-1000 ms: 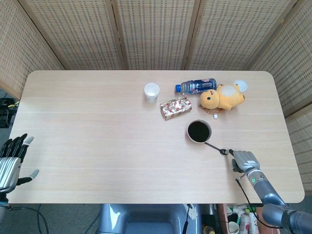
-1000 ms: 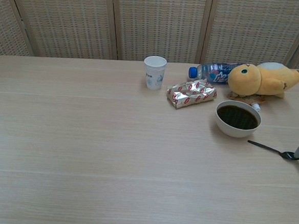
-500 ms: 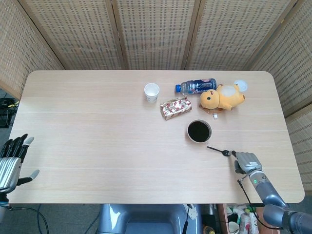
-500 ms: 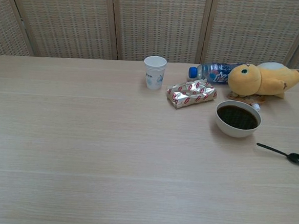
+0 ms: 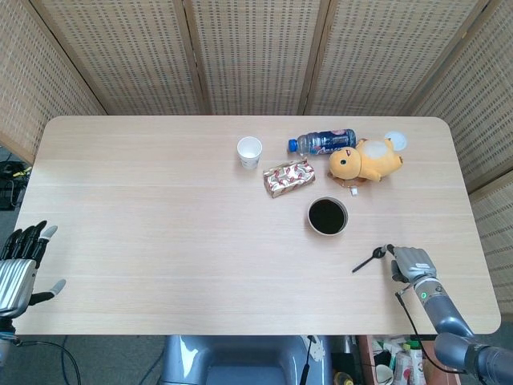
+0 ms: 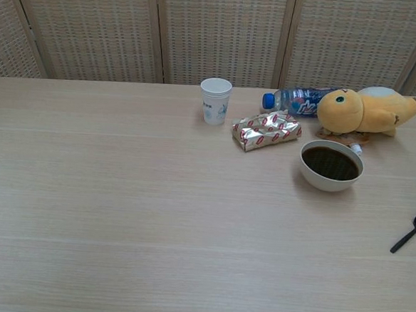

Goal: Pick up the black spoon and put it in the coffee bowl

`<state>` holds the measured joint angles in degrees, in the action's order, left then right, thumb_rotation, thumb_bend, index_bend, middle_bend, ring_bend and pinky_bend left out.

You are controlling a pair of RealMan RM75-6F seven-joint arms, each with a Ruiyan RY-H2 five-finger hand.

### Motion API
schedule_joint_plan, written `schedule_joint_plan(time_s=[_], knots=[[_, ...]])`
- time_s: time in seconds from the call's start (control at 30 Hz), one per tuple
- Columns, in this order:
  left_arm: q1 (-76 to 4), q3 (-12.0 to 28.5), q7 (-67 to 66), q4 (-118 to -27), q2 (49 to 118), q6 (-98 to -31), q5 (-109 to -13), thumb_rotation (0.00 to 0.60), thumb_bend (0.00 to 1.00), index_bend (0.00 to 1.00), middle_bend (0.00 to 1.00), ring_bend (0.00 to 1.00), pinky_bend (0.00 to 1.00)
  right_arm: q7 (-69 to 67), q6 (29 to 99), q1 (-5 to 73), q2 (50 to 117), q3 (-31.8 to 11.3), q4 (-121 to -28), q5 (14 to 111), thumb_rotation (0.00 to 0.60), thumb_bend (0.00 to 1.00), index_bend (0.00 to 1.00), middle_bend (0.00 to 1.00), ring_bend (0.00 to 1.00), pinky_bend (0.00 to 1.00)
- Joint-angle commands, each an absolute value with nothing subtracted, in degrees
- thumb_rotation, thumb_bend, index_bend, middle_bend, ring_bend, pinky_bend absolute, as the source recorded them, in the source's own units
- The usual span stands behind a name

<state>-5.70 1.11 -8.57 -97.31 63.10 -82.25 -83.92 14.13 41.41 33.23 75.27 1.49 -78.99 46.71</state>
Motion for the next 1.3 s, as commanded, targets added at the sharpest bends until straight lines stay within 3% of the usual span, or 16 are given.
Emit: schedule_joint_plan(time_s=[0.03,0.27,0.37,0.47,0.6,0.7,0.8,0.9,1.07,1.3], knots=[[-5.7,1.1,-8.6,-97.3,63.1,-82.2,-83.9,0.600,0.22,0.00,0.00,0.00,0.00,14.2,41.6,33.3,75.0,1.3,-79.2,46.9,0.600,1.00,0.24,0.97,1.00,1.00],[-5.7,1.1,-8.4,-97.1,63.3,-82.1,-83.8,0.600,0.22,0.00,0.00,0.00,0.00,15.3,43.9,32.9,73.5,1.2,-82.2,47.9,0.600,1.00,0.25,0.96,1.00,1.00],[-5.7,1.1,-8.2,-97.0,63.3,-82.1,-83.8,0.600,0.22,0.00,0.00,0.00,0.00,16.1,46.2,32.4,72.4,1.1,-84.6,48.9,0.600,0.99,0.27,0.91,1.00,1.00],[-5.7,1.1,-8.1,-96.9,63.3,-82.2,-83.9,0.600,0.22,0.00,0.00,0.00,0.00,16.1,49.1,31.7,71.2,0.8,-87.5,51.3,0.600,0.89,0.30,0.80,0.92,1.00],[-5.6,1.2,-8.0,-97.0,63.2,-82.7,-84.1,0.600,0.22,0.00,0.00,0.00,0.00,15.5,53.3,30.5,70.2,0.3,-90.5,56.2,0.600,0.68,0.39,0.62,0.69,0.91],[-5.4,1.2,-7.8,-96.9,63.1,-83.0,-84.1,0.600,0.22,0.00,0.00,0.00,0.00,14.1,56.0,29.6,70.6,0.1,-90.7,60.9,0.600,0.52,0.41,0.58,0.61,0.86],[-5.1,1.1,-7.7,-96.9,63.1,-83.2,-84.1,0.600,0.22,0.00,0.00,0.00,0.00,12.1,58.7,28.8,72.0,0.2,-88.9,66.3,0.600,0.40,0.42,0.58,0.60,0.85],[-4.9,1.0,-7.4,-96.9,62.9,-83.5,-84.1,0.600,0.22,0.00,0.00,0.00,0.00,10.4,61.1,28.3,73.9,0.5,-85.3,72.0,0.600,0.35,0.43,0.60,0.60,0.85],[-4.6,1.2,-7.3,-96.9,62.6,-84.1,-84.3,0.600,0.22,0.00,0.00,0.00,0.00,9.6,61.1,28.8,75.1,1.0,-82.2,76.1,0.600,0.34,0.46,0.65,0.64,0.85],[-4.3,1.4,-7.4,-97.0,62.0,-84.9,-84.3,0.600,0.22,0.00,0.00,0.00,0.00,9.3,60.0,30.4,77.5,2.0,-76.8,81.8,0.600,0.34,0.50,0.76,0.77,0.91]])
